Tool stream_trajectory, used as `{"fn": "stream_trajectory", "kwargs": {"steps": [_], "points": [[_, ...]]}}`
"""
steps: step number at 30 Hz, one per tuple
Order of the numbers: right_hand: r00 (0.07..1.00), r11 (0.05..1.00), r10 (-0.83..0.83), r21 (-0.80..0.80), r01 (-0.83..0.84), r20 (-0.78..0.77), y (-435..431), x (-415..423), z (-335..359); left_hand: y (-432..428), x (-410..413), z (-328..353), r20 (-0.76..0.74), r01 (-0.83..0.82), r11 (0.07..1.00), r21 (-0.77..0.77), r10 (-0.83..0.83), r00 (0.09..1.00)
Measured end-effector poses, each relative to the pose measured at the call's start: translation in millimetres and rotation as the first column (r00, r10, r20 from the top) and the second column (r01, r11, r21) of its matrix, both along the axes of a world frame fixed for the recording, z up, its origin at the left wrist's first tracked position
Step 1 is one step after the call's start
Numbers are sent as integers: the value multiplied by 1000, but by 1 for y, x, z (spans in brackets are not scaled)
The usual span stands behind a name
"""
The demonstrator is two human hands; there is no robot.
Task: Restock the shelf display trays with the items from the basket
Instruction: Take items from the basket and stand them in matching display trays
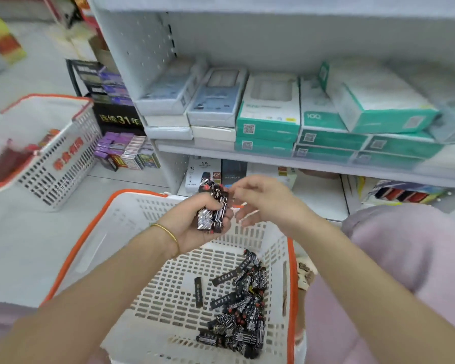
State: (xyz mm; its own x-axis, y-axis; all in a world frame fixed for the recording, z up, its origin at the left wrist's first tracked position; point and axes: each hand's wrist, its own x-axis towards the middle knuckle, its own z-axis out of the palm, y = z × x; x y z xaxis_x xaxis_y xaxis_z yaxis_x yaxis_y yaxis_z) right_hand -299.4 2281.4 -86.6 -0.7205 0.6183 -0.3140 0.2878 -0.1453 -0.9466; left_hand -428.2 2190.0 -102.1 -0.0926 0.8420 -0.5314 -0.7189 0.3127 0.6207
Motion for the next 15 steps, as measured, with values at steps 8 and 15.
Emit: {"fn": "stream_trajectory", "kwargs": {"steps": [8,15], "points": [[973,961,232,157,-229,-3,11,-15,33,-3,0,29,14,-64,997,39,63,998],[978,958,205,215,-192,-40,21,-21,37,8,-4,39,69,-83,995,54,79,994]]}}
